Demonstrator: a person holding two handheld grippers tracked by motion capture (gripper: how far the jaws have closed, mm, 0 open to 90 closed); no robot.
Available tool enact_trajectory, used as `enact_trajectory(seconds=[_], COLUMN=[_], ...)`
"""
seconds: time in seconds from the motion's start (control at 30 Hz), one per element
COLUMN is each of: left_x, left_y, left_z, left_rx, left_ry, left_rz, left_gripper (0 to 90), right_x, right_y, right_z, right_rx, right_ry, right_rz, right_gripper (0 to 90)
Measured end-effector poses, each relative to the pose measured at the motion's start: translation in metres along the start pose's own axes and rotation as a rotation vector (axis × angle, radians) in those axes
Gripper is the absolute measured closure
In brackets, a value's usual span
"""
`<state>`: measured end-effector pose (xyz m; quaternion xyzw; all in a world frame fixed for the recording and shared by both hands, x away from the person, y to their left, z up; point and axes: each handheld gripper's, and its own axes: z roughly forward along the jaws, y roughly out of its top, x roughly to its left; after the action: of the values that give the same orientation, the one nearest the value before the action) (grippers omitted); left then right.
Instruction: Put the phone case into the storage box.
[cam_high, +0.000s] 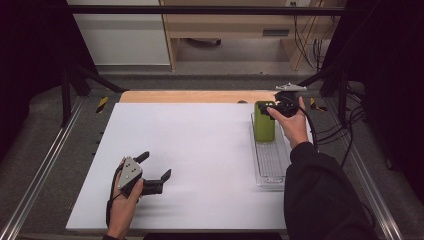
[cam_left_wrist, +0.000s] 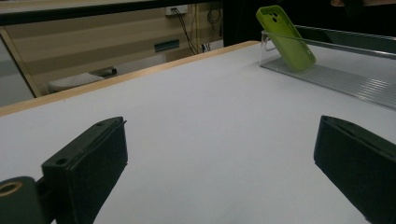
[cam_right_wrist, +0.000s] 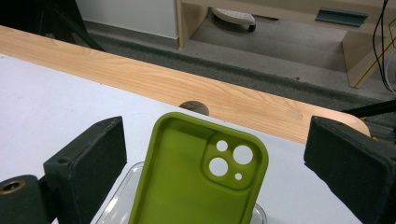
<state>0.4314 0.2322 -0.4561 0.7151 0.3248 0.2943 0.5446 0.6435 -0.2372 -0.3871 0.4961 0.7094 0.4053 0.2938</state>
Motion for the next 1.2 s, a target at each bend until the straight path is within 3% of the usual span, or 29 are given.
enact_trajectory(seconds=[0.3,1.0,1.2], left_x=[0.009,0.046,0.050], left_y=[0.000,-0.005,-0.005], left_z=[-0.005,-0.028,-0.031], left_rx=[-0.013,-0.069,-0.072], left_ry=[0.026,0.090,0.107], left_rz=[-0.011,-0.070,-0.074], left_gripper=[2.3,2.3,2.3], right_x=[0.001,0.004,0.006], right_y=[0.001,0.000,0.002], right_z=[-0.001,-0.008,-0.012], right_rx=[0.008,0.004,0.003], right_ry=[0.008,-0.003,0.000], right_rz=[0.006,0.013,0.005], right_gripper=[5.6,6.1,6.0])
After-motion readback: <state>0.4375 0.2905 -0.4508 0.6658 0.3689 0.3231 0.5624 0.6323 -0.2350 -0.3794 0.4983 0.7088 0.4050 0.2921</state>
